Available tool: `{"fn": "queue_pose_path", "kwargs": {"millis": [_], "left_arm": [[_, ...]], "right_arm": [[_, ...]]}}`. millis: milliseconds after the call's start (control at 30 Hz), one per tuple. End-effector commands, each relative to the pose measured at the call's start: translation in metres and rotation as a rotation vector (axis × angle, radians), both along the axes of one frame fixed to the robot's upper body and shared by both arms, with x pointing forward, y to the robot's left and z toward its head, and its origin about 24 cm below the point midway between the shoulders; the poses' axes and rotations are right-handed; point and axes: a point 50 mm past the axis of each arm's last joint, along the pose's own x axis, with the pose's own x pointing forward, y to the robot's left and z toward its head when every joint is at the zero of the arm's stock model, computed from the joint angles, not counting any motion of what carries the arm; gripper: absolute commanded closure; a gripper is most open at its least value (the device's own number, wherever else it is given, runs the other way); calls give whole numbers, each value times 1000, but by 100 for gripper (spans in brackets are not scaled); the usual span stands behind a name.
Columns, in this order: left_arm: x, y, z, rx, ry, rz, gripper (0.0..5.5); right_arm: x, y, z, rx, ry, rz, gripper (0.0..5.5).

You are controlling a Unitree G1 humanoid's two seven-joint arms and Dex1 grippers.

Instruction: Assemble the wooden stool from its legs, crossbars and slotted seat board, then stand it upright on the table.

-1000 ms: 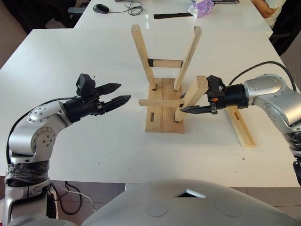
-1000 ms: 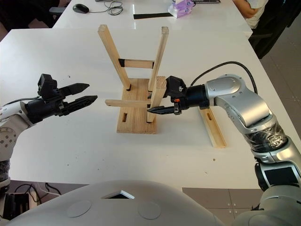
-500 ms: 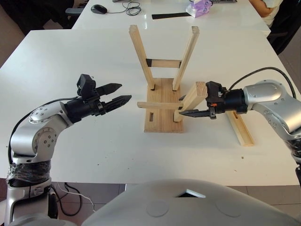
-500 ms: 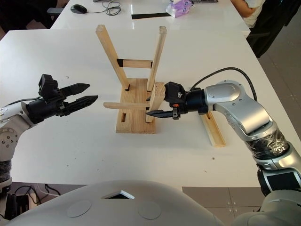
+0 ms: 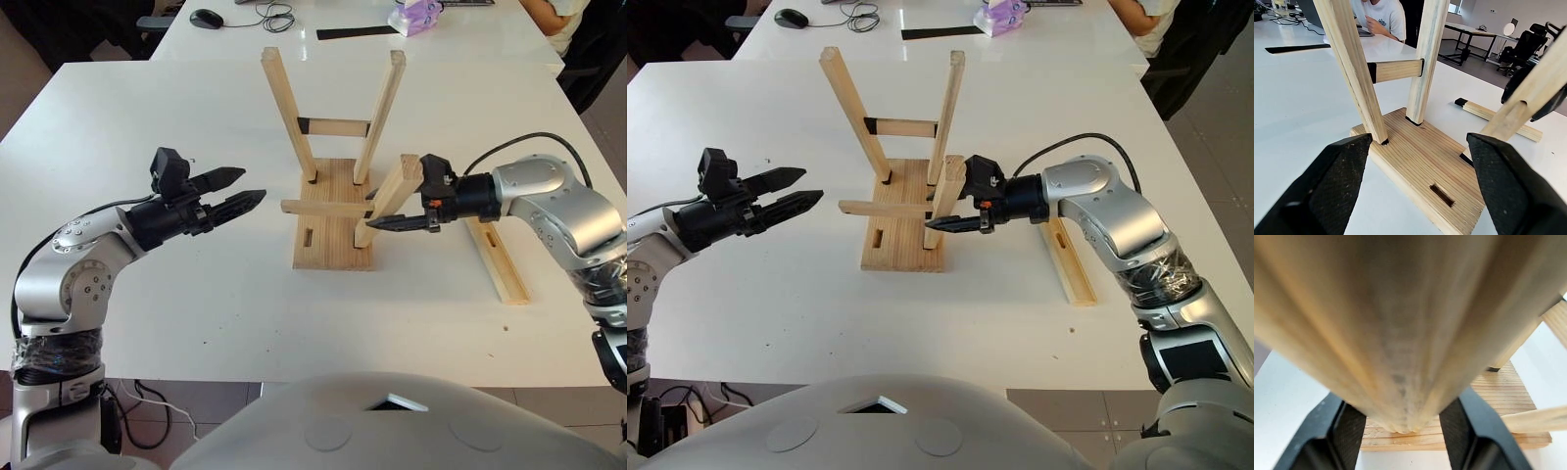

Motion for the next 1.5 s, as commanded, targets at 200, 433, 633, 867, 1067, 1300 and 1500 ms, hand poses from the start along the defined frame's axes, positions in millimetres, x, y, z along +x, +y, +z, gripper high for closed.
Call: {"fn": "queue_pose_path", "kwargs": {"millis": [200, 433, 633, 867, 1067, 1300, 1500], "left_arm": [[0, 0, 2, -25, 8, 29, 191], [-1, 0, 3, -35, 11, 30, 191], [-3, 0, 2, -40, 14, 42, 191], [-5, 1, -1, -43, 14, 60, 191], [-6, 4, -1, -41, 20, 74, 191], [-7, 14, 1, -27, 14, 105, 191], [-25, 29, 1, -23, 3, 200, 191]], "right_arm": [[-46, -30, -108, -427, 416, -4, 350], [-37, -44, -115, -433, 492, -38, 350], [-40, -41, -107, -413, 460, -1, 350], [-28, -28, -88, -350, 306, -61, 305], [-21, -41, -65, -322, 239, -185, 233], [-39, -77, -30, -263, 160, -321, 233], [-71, -101, -4, -102, 78, -681, 150]]}}
